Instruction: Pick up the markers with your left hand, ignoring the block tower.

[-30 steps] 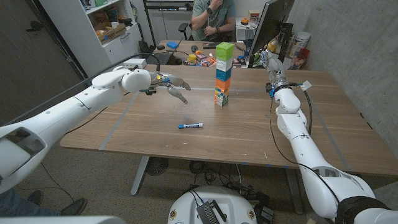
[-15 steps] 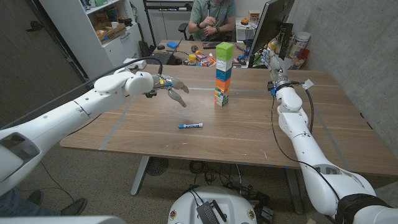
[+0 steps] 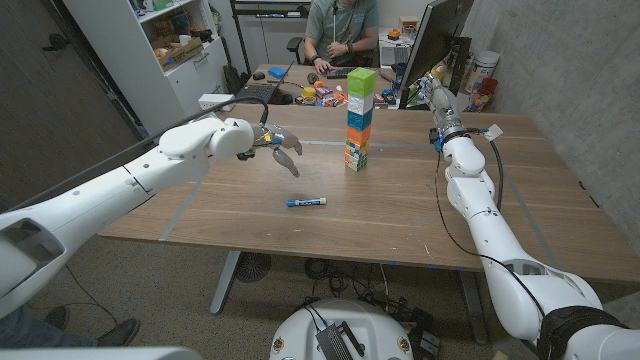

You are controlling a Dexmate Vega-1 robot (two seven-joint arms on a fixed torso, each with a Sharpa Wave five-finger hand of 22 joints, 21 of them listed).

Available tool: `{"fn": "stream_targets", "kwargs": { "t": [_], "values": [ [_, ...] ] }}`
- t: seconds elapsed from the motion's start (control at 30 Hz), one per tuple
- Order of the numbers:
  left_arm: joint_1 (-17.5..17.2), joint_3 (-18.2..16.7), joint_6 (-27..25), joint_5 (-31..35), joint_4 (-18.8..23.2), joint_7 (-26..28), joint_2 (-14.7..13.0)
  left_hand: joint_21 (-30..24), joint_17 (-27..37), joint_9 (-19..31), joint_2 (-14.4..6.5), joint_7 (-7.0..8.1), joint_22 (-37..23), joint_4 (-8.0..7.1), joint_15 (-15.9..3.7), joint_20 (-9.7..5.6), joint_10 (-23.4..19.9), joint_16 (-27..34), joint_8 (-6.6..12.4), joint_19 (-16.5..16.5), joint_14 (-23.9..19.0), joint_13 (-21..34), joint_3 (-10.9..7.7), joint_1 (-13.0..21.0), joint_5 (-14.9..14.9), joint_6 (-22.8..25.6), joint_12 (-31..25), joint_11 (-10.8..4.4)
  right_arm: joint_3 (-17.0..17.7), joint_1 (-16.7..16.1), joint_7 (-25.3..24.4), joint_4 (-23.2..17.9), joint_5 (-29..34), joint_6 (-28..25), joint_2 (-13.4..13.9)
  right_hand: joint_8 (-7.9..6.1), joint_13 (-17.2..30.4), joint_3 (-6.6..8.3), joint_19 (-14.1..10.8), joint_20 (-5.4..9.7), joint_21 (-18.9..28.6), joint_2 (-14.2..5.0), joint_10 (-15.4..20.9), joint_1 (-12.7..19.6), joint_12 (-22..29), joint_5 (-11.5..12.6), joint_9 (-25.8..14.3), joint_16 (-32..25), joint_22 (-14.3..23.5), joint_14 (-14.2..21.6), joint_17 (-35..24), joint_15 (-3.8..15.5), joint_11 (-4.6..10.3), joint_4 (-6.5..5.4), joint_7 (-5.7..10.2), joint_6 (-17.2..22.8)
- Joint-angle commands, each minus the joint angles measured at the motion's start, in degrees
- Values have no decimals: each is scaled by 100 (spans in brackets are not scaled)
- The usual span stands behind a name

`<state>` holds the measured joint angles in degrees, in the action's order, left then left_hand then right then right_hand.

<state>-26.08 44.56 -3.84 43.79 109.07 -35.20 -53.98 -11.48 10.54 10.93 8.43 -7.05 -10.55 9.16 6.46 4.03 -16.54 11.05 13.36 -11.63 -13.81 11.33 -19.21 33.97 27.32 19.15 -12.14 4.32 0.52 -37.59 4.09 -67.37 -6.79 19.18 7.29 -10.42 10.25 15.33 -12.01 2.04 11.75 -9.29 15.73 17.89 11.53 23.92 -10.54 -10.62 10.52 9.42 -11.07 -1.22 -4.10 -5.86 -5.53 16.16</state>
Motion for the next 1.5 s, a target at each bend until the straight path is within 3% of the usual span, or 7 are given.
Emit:
{"fn": "stream_targets", "kwargs": {
  "t": [0.03, 0.5, 0.87, 1.5],
  "values": [
    [-223, 192, -395, 983, 492, -206, 201, -39, 22, 8, -14, 19, -23, -19, 15, 38, -73, 56, 33, -9, -45, 26, -4, 54, -25, 62, -57, -16, -50, 286, 126, 346, -40, 211, -86, -46, 22, -27, 40, 118, 27, -4, -1, -56, 15, -9, -7, -49, 27, 13, -12, -48, -2, 7, 66, 10],
    [-698, 169, -1035, 1669, 813, -286, 437, -43, 25, 5, -30, 26, -28, -35, 17, 36, -107, 71, 39, 1, -109, 25, 6, 72, -55, 148, -63, -31, -40, 332, 268, 324, -44, 100, 3, -45, 23, -49, 47, 103, 27, -5, -4, -76, 17, -9, -7, -51, 27, 16, -10, -39, 1, 3, 64, 2],
    [-1003, 56, -1518, 1728, 1041, -776, 568, -46, 26, 4, -42, 20, -30, -43, 25, 50, -127, 71, 32, 5, -125, 25, 9, 84, -72, 172, -65, -24, -4, 339, 256, 259, -18, -127, 80, -45, 23, -66, 49, 100, 27, -4, -7, -90, 18, -8, -7, -50, 26, 16, -9, -42, 1, 3, 67, -1],
    [-1290, 114, -1751, 2663, 1247, -1063, 616, -43, 29, 2, -80, -30, -35, -56, 73, 92, -116, 60, 5, 41, -129, 23, 7, 120, -113, 191, -51, 43, -47, 663, 240, 539, -51, -57, -99, -43, 23, -88, 53, 95, 28, -8, -25, -109, 16, -5, -7, -50, 26, 15, -7, -41, 1, 1, 68, -15]
  ]
}}
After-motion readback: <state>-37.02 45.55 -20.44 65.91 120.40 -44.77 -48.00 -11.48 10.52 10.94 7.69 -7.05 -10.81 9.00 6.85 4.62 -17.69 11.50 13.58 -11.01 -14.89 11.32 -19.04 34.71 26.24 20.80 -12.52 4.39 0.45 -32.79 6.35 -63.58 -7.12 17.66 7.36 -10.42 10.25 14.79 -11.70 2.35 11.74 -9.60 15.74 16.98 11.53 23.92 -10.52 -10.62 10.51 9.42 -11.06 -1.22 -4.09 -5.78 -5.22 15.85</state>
